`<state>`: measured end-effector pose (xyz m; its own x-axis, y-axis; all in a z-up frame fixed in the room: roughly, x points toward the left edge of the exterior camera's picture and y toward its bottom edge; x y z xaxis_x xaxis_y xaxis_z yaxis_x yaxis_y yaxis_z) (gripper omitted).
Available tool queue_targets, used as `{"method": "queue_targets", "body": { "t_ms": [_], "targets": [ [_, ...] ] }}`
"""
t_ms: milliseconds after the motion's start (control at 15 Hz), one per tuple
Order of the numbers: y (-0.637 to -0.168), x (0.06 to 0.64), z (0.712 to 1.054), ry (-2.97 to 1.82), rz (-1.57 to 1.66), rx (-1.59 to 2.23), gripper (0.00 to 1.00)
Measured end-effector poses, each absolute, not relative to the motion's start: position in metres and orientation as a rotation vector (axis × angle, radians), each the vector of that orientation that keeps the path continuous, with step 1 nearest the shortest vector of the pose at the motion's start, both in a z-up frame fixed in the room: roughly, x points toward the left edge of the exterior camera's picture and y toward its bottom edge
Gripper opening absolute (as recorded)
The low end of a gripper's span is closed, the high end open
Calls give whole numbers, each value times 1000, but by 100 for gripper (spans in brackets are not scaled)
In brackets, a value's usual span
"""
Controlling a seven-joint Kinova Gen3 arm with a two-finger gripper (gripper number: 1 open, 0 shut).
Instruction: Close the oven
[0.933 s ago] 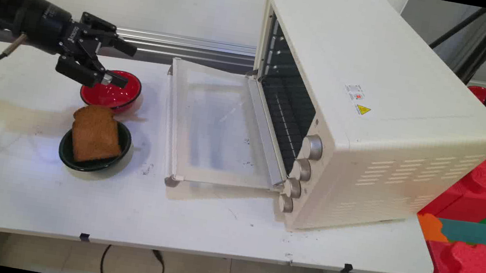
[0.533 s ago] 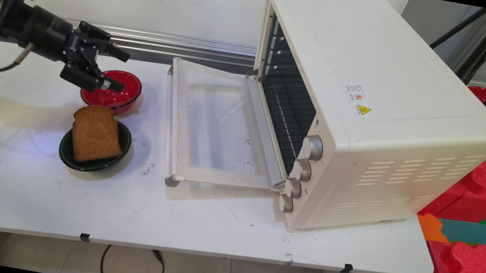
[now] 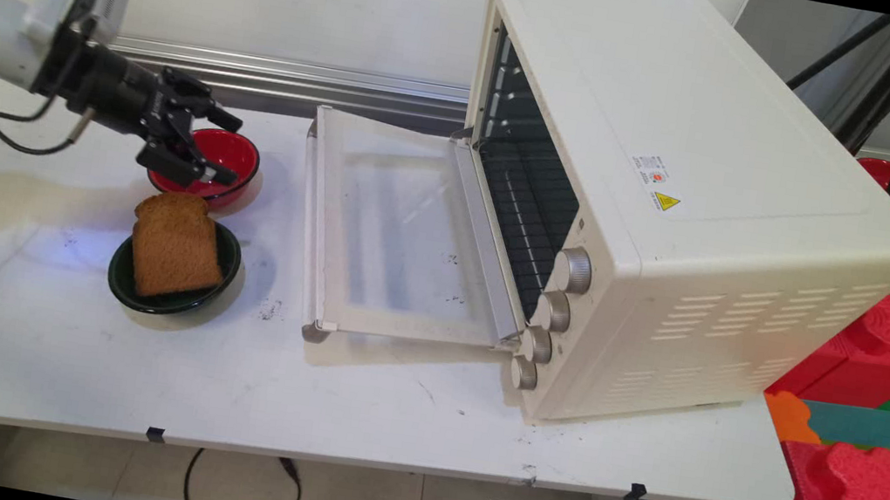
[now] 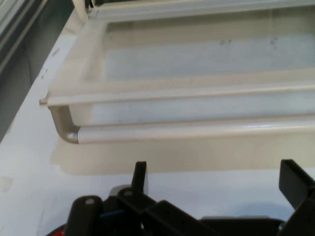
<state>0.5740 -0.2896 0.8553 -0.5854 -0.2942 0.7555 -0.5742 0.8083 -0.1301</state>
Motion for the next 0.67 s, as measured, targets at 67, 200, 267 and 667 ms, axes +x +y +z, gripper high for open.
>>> {"method": "queue_targets", "body": {
  "t_ms": [67,200,267,667],
  "targets": [
    [-294,572,849,-2230,469,637,100],
    [-301,569,839,-2245,471,632,100],
    [-304,567,834,-2252,472,628,100],
    [-323,549,805,-2282,471,616,0]
  ]
}}
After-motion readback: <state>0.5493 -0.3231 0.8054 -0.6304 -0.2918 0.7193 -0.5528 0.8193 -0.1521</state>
